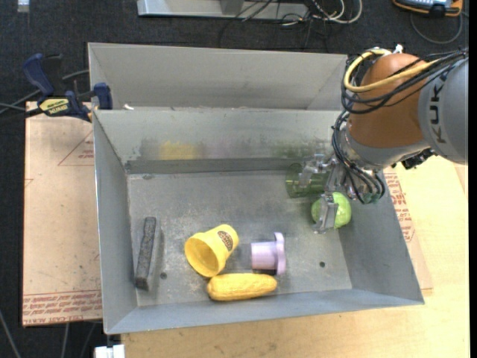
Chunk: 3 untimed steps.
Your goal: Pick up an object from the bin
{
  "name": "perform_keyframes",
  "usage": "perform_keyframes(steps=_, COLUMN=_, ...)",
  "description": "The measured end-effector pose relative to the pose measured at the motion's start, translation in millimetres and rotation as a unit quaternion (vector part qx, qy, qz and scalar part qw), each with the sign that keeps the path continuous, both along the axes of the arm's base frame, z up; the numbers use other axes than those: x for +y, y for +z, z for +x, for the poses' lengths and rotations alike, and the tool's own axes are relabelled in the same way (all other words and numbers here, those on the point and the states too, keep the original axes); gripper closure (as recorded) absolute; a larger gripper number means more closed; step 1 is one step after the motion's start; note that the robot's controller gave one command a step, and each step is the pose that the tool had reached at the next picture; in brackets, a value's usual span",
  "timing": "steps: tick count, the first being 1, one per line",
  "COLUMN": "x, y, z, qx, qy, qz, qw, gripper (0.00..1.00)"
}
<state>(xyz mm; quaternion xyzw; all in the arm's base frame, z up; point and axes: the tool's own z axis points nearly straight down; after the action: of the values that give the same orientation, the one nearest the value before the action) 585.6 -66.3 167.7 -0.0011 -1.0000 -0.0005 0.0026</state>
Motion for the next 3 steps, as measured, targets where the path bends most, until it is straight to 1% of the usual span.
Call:
perform_keyframes(steps=1, x=0.3, y=4.7, z=1.1, qx=-0.0033, qy=0.001, qz=0.0, qw=1.0, gripper=0.0)
perform_keyframes(steps=2, x=-14.8, y=-10.0, z=1.9, qx=-0.0069, qy=-0.037, qz=0.001, qw=0.9993, gripper=0.0)
perform_keyframes(steps=3, x=-42.6, y=-40.0, z=9.4, qx=-0.0024, qy=-0.122, qz=-0.001, qw=0.9926, gripper=0.0)
